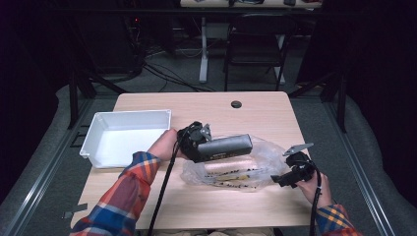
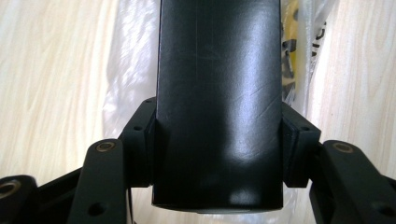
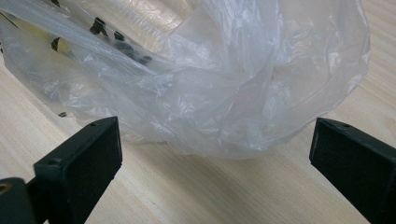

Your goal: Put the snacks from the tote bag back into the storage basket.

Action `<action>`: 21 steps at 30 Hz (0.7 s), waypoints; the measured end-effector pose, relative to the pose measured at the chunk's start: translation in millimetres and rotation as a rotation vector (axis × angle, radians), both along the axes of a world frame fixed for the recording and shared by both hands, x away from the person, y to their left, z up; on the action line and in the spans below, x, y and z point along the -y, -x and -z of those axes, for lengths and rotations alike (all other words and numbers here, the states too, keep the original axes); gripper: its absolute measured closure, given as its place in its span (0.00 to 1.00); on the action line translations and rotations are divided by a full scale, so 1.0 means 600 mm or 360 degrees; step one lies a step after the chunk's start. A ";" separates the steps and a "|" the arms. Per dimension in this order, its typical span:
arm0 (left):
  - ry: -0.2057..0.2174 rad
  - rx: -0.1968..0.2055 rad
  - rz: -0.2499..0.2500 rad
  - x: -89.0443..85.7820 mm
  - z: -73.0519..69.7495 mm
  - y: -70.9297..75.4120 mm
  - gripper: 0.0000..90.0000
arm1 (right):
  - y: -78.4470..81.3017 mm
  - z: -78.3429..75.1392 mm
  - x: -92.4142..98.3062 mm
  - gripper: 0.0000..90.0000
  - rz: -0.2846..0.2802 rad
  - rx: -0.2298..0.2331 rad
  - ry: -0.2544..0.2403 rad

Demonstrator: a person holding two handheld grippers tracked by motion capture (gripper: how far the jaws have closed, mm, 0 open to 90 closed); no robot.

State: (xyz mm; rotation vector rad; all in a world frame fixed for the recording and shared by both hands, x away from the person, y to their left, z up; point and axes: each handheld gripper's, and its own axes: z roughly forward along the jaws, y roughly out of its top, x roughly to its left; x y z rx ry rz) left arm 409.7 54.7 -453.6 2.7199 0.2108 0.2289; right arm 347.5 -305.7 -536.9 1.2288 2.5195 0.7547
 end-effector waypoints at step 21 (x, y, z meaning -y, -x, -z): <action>0.0057 0.0076 -0.0180 -0.099 -0.051 0.002 0.48 | 0.008 0.001 0.007 0.02 0.0033 -0.0011 0.0015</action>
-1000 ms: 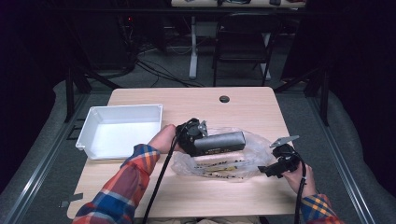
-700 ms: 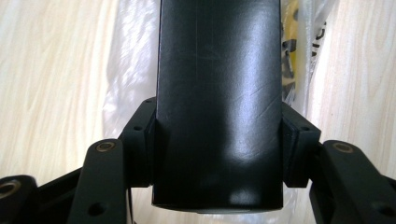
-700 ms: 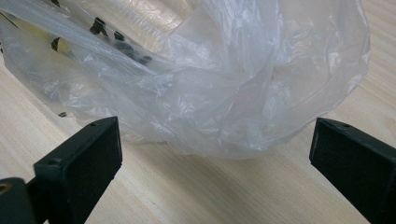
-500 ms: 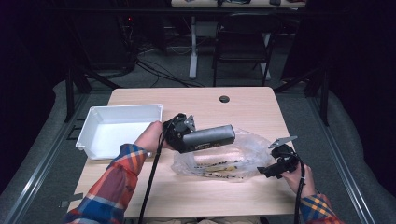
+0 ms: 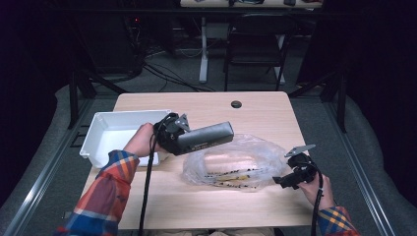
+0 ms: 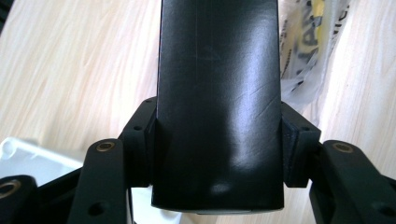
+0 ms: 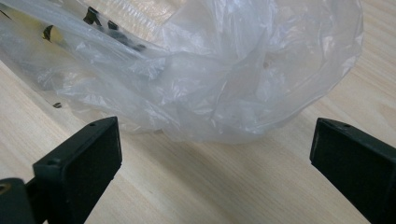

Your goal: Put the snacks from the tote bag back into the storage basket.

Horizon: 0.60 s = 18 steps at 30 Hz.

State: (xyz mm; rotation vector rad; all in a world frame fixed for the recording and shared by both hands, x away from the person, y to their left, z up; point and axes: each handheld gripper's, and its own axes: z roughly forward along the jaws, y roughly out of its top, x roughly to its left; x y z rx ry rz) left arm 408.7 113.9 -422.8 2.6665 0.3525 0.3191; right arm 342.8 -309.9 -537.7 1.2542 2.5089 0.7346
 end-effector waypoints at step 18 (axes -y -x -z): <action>0.0043 0.0078 -0.0241 -0.139 -0.044 0.010 0.48 | 0.008 0.002 -0.001 0.02 0.0016 -0.0018 0.0051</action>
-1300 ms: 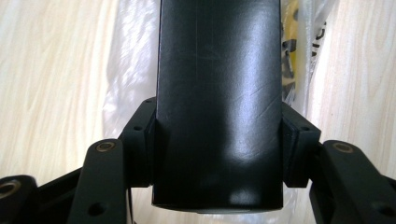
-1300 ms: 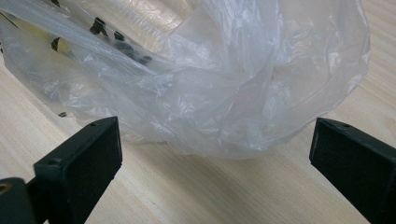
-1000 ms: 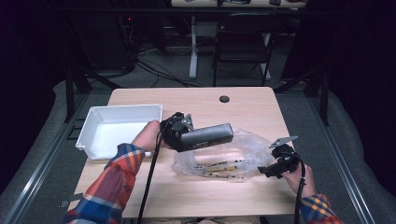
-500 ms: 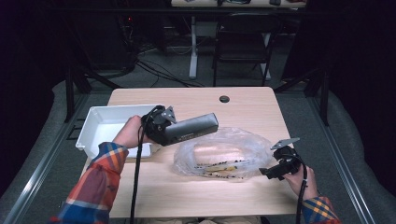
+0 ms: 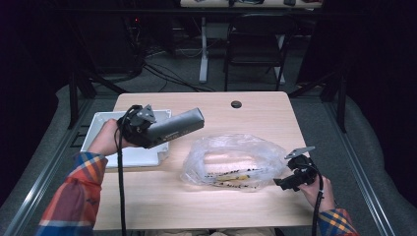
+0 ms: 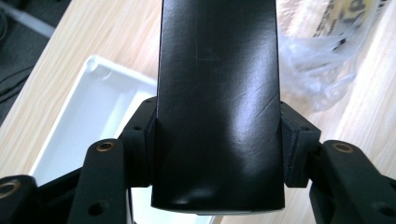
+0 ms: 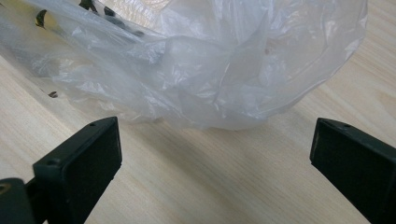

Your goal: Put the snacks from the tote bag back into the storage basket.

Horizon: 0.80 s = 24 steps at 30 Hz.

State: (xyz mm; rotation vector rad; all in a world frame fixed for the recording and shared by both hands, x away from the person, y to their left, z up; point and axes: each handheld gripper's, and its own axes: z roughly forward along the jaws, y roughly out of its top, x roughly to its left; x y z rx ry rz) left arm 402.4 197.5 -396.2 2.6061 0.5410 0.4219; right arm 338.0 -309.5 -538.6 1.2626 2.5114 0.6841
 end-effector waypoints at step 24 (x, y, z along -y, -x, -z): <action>0.0020 -0.0005 -0.0335 -0.165 0.037 0.008 0.48 | -0.002 0.003 -0.002 0.02 -0.0003 0.0003 0.0015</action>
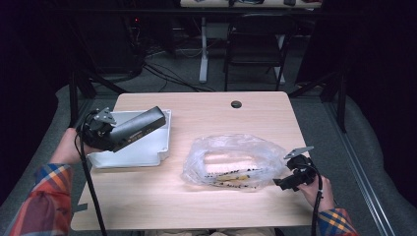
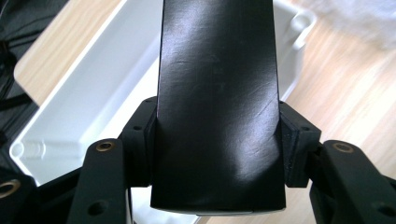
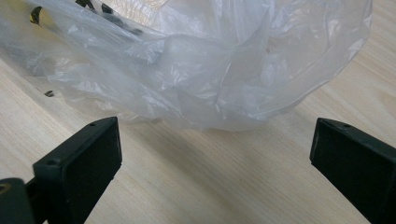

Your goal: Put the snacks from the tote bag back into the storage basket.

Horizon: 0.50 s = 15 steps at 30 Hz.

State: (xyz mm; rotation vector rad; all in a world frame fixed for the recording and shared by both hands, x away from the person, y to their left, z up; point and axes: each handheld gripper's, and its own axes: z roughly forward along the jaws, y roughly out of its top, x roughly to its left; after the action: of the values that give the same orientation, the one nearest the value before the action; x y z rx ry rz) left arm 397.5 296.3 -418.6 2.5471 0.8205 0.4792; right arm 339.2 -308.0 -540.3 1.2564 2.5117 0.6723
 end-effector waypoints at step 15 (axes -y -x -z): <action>-0.0004 -0.0130 0.0006 -0.015 0.093 -0.032 0.48 | 0.000 0.001 0.000 0.02 0.0005 -0.0008 0.0006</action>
State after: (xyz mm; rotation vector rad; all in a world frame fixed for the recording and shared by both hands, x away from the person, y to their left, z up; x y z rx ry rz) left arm 416.9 305.4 -474.5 2.5849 0.8441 0.3771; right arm 339.3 -308.1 -541.1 1.2619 2.5133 0.6639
